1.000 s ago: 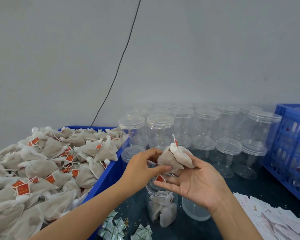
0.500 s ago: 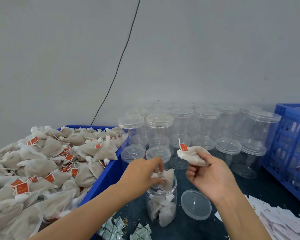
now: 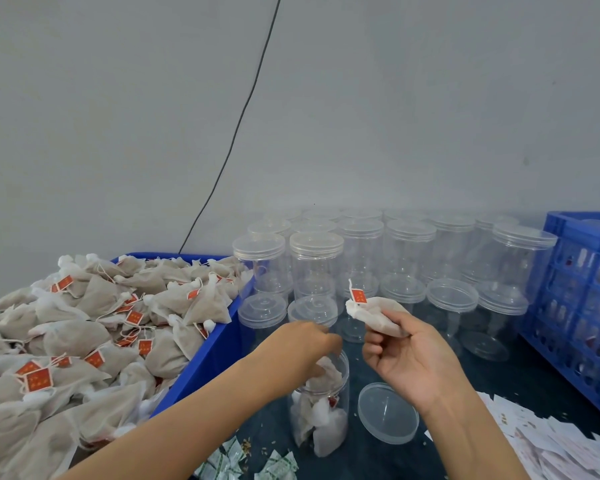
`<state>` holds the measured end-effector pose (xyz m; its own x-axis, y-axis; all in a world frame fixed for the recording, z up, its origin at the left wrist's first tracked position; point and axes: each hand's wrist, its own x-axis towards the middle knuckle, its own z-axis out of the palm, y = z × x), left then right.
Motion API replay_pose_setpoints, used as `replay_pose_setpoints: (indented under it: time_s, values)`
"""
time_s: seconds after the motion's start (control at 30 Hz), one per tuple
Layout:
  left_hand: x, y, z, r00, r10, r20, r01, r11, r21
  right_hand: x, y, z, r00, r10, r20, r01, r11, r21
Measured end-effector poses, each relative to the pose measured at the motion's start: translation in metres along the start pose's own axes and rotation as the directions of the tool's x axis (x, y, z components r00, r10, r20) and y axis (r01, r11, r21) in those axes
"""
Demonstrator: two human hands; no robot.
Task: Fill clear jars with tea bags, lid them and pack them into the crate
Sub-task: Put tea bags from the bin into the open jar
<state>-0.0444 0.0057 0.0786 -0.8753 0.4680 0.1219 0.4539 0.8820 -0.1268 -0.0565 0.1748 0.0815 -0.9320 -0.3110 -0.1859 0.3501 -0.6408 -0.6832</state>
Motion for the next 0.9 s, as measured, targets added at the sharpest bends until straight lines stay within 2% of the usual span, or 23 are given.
replay_pose_setpoints:
  time_s: [0.1,0.17,0.3,0.47,0.6,0.67,0.73,0.8,0.83,0.9]
  values:
    - [0.0,-0.002,-0.001,0.994,-0.069,-0.087,0.066,0.997,-0.04,0.0,-0.001,-0.002,1.0,-0.018,0.005,0.018,1.0,-0.015]
    - [0.001,-0.004,-0.001,0.99,-0.115,-0.081,0.112,0.993,-0.036,0.0,0.0,-0.003,0.999,-0.038,-0.001,0.038,0.999,-0.034]
    - [0.0,-0.001,0.006,0.988,-0.113,0.104,0.121,0.989,-0.081,0.003,0.004,-0.003,0.997,-0.07,-0.012,0.07,0.997,-0.028]
    - [-0.003,0.001,0.002,0.968,-0.05,0.245,0.106,0.969,-0.221,0.002,0.004,-0.002,0.995,-0.098,0.007,0.098,0.993,-0.059]
    - [-0.002,0.006,0.001,0.935,0.004,0.355,0.076,0.975,-0.211,0.001,0.007,-0.002,0.996,-0.088,0.027,0.09,0.991,-0.099]
    - [-0.004,0.005,0.0,0.954,-0.013,0.3,0.092,0.963,-0.252,0.0,0.007,-0.001,0.996,-0.07,0.049,0.075,0.993,-0.097]
    - [-0.005,0.002,-0.002,0.988,-0.068,0.142,0.112,0.938,-0.329,-0.001,0.006,-0.001,0.996,-0.041,0.081,0.047,0.996,-0.071]
    - [-0.007,-0.002,-0.006,0.983,-0.178,-0.053,0.124,0.842,-0.525,-0.001,0.005,-0.001,0.995,-0.021,0.098,0.026,0.999,-0.046]
    - [-0.008,-0.004,-0.008,0.961,-0.248,-0.12,0.111,0.749,-0.653,-0.001,0.005,-0.001,0.995,-0.017,0.102,0.021,0.999,-0.039]
    - [-0.011,-0.006,-0.014,0.921,-0.362,-0.144,0.045,0.466,-0.883,-0.001,0.006,0.0,0.994,-0.017,0.111,0.022,0.999,-0.044]
